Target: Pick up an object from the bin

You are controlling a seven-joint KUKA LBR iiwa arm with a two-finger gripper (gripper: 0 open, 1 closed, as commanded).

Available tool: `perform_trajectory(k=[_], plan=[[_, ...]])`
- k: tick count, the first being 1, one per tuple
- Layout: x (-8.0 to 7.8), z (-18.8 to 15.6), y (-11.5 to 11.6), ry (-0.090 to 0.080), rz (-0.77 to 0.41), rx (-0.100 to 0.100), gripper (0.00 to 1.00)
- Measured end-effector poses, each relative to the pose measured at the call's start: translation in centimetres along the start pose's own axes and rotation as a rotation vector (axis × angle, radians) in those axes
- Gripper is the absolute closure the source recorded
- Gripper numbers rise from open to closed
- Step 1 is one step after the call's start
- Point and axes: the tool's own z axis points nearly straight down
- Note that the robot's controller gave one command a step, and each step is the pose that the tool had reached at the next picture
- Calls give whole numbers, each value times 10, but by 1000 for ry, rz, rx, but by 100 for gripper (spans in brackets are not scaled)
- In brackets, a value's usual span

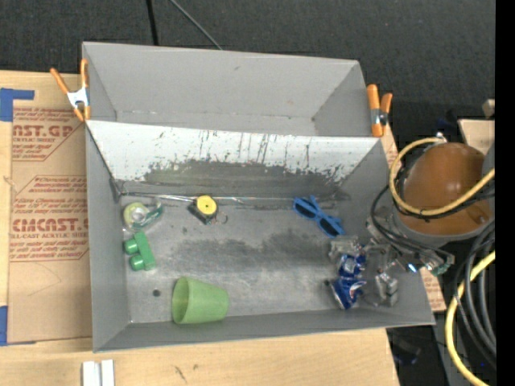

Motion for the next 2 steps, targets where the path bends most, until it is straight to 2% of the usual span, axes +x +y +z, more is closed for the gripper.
perform_trajectory(k=[1,2], plan=[[-2,-1,1,-4,-4,1,100],[-15,-137,24,-7,-62,11,100]])
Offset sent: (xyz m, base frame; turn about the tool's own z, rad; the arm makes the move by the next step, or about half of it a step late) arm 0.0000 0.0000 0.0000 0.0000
